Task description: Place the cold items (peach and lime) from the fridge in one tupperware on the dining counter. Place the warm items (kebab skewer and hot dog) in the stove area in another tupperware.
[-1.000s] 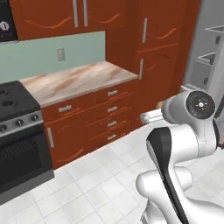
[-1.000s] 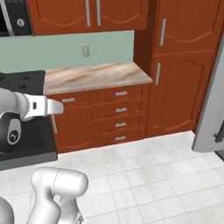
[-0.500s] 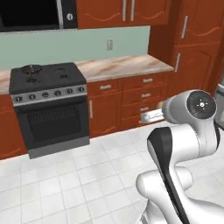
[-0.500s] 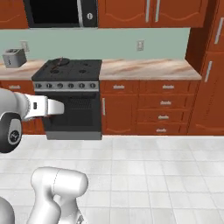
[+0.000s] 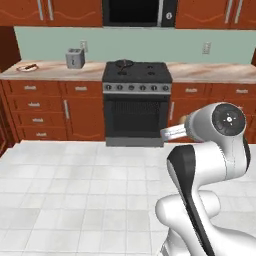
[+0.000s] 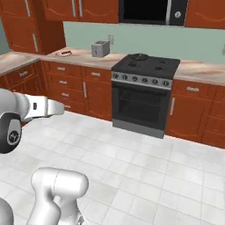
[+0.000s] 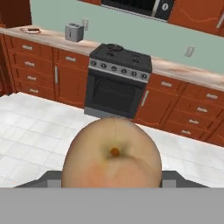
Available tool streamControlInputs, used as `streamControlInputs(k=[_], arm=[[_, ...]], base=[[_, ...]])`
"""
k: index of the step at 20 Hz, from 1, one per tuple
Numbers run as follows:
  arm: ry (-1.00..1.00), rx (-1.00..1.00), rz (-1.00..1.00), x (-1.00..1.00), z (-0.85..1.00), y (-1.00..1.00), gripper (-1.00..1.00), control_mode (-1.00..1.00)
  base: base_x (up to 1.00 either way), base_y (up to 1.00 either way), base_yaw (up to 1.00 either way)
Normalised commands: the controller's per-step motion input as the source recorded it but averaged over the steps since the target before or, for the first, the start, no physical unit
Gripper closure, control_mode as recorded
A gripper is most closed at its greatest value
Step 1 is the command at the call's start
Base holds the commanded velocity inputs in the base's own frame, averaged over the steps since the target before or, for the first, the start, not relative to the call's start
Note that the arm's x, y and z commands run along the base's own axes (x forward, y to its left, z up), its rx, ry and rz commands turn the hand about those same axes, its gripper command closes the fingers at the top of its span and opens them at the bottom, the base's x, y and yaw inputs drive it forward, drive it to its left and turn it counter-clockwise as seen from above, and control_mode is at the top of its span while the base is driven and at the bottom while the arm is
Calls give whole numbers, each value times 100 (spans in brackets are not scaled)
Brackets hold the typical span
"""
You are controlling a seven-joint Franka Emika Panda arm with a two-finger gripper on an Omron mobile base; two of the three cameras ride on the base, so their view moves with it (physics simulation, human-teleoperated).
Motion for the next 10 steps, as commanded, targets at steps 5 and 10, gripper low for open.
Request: streamControlInputs(k=[5, 10], arm=[[0, 0, 0, 0, 0, 0, 100, 100], [0, 0, 0, 0, 0, 0, 100, 100]], base=[[-78, 48, 63], [-86, 77, 55]])
